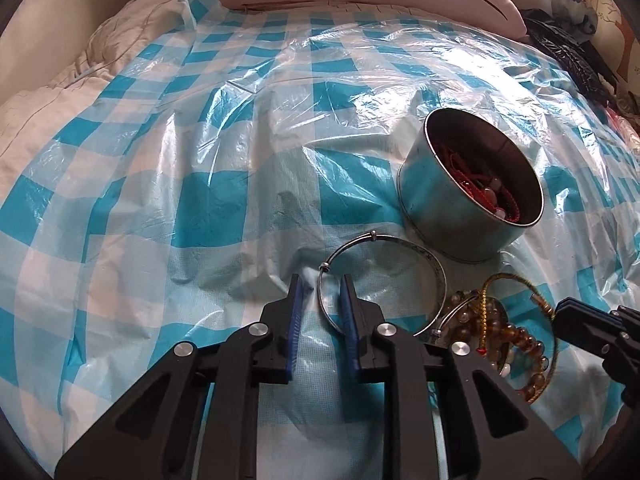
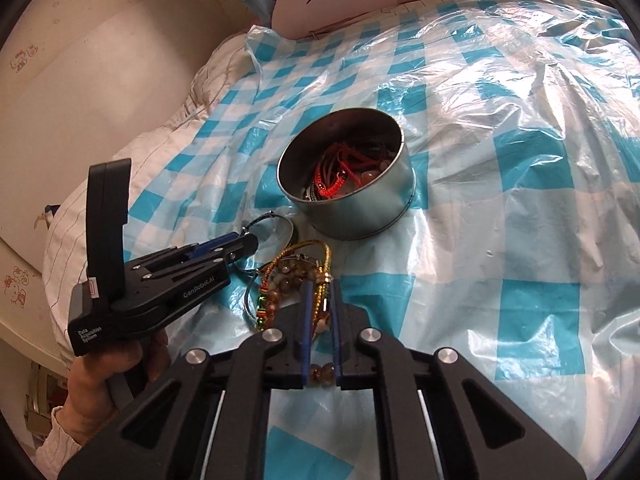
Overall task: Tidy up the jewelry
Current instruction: 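Close the left gripper on the thin silver wire bangle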
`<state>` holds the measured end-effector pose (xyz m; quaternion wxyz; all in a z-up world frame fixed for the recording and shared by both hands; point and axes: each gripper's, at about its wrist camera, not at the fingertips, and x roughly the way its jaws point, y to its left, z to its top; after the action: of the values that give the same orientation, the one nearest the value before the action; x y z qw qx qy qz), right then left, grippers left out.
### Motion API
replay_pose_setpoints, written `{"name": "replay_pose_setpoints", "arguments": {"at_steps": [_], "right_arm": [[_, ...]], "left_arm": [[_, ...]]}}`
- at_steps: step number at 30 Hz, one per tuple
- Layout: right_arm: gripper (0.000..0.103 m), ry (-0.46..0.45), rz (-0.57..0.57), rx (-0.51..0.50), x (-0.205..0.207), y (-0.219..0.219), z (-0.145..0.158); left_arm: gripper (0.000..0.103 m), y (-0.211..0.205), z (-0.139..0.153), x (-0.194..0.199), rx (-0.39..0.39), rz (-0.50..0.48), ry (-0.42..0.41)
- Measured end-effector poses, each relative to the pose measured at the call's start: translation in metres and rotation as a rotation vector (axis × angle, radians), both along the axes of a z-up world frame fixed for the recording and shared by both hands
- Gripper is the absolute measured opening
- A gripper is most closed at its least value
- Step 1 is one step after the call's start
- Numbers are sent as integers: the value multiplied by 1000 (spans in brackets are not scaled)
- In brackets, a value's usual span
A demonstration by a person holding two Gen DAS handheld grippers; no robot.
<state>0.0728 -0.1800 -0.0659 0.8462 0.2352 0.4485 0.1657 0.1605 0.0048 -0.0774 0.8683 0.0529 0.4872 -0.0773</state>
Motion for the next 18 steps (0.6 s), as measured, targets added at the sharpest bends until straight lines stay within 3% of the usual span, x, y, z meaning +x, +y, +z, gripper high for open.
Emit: {"name": "replay_pose_setpoints", "arguments": {"at_steps": [4,8,10,11,16,18], "right_arm": [[9,3,-61,40,-14,-21,-3],[11,38,-51,89,-8,-23,-12],[54,33,-27,84,-4,-15,-11],[57,28,-8,73,-2,-10,-11],[56,53,65,6,14,14,-18],[49,69,77,-13,20,18,-23]], "left_arm": [[11,6,7,-10,-28,2,-11],[11,8,10,-13,-48,-5,-25],[12,6,10,-10,-41,-10,-21],[12,4,10,-9,-36,-14,-22],[18,-6,3,3,21,-31,-18],[19,-7,-2,9,35,-28,-6]]}}
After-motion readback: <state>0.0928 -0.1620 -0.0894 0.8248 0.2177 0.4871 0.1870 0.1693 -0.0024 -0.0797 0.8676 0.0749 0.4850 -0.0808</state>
